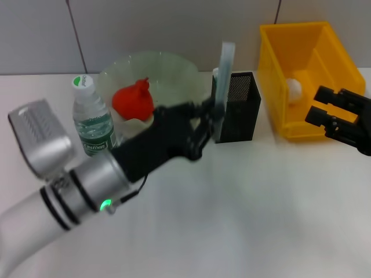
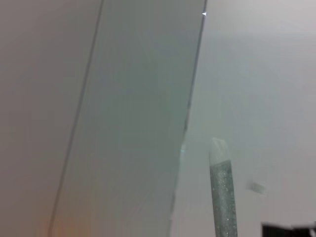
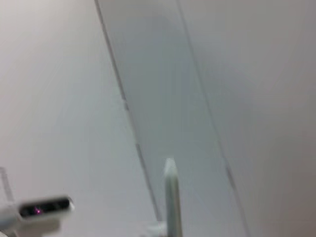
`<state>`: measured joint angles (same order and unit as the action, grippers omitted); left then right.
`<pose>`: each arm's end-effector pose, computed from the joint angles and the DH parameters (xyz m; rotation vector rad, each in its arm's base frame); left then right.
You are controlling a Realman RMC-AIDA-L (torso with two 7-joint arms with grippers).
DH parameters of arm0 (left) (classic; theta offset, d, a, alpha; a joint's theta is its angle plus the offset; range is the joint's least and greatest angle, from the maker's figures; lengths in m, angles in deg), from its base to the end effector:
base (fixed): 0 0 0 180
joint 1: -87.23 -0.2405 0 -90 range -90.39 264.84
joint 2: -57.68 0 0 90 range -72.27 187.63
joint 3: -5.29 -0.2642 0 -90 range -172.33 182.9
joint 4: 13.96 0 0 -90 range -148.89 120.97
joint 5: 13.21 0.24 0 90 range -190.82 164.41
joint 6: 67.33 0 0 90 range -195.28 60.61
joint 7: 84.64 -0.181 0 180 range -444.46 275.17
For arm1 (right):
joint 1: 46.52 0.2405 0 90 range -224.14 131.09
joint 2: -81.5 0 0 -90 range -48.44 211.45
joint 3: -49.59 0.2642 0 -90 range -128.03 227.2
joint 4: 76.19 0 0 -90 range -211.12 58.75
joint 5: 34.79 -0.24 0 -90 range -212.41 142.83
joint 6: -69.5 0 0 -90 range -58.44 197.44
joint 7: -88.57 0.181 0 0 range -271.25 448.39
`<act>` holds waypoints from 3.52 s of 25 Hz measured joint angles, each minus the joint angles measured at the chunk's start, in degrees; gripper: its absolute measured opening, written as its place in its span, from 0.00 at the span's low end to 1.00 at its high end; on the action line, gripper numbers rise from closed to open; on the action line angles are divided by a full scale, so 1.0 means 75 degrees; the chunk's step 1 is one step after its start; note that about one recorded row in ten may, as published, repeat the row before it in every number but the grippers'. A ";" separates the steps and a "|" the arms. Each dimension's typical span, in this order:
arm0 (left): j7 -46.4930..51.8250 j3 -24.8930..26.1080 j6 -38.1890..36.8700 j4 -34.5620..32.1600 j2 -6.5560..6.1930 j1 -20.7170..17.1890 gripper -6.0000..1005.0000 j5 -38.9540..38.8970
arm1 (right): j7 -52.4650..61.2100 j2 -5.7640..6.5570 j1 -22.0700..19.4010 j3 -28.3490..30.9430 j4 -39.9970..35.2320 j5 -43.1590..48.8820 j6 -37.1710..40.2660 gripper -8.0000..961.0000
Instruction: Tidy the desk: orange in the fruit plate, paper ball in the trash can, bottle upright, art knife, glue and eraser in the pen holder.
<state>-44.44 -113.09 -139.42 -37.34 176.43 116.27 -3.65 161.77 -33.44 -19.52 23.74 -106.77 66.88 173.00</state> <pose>-0.1836 0.3613 -0.1206 -2.3484 -0.4012 -1.2541 0.2768 0.3493 0.0386 -2.4387 0.5360 1.2010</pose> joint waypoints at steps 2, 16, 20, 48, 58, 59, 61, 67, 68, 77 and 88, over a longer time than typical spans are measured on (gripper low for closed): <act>0.0009 -0.0051 -0.0245 0.0155 0.0014 -0.0070 0.13 0.0211 | 0.0164 -0.0012 0.0128 -0.0036 0.0002 0.0010 0.0222 0.68; 0.0058 -0.0508 -0.0795 0.0178 0.0022 -0.0138 0.13 0.0671 | 0.0555 -0.0226 0.0652 -0.0988 -0.0036 0.0100 0.0490 0.65; 0.0058 -0.0574 -0.0831 0.0171 0.0021 -0.0120 0.13 0.0691 | 0.0499 -0.0259 0.0700 -0.1056 -0.0041 0.0100 0.0474 0.64; 0.0053 -0.0588 -0.0920 0.0206 0.0032 -0.0072 0.14 0.0819 | 0.0328 -0.0353 0.0806 -0.1441 -0.0058 0.0113 0.0150 0.15; 0.0388 -0.0532 -0.0875 0.0229 -0.0007 -0.0061 0.15 0.0825 | 0.0328 -0.0353 0.0800 -0.1434 -0.0023 0.0077 0.0087 0.15; 0.0403 -0.0528 -0.0870 0.0234 -0.0010 -0.0061 0.15 0.0825 | 0.0328 -0.0353 0.0800 -0.1434 -0.0023 0.0077 0.0087 0.15; 0.0436 -0.0521 -0.0863 0.0241 -0.0011 -0.0065 0.20 0.0825 | 0.0321 -0.0353 0.0794 -0.1424 -0.0023 0.0065 0.0087 0.15; 0.0590 -0.0483 -0.0845 0.0412 -0.0023 -0.0100 0.37 0.0823 | 0.0255 -0.0357 0.0762 -0.1280 -0.0031 0.0004 -0.0169 0.15; 0.0672 -0.0465 -0.0843 0.0495 -0.0029 -0.0087 0.42 0.0823 | 0.0273 -0.0356 0.0762 -0.1229 -0.0036 -0.0026 -0.0298 0.15; 0.0735 -0.0384 -0.0839 0.1327 -0.0084 -0.0074 0.78 0.0829 | 0.1522 -0.0157 0.1144 -0.1030 -0.0264 -0.0848 -0.2450 0.15; 0.0298 -0.0207 -0.0888 0.1463 -0.0092 -0.0279 0.87 0.0842 | 0.2788 0.0004 0.1872 -0.1328 -0.0344 -0.0740 -0.4355 0.16</act>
<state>-42.21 -114.64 -146.08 -26.37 175.74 114.18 2.67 182.68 -33.41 -5.48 13.78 -109.35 61.32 140.34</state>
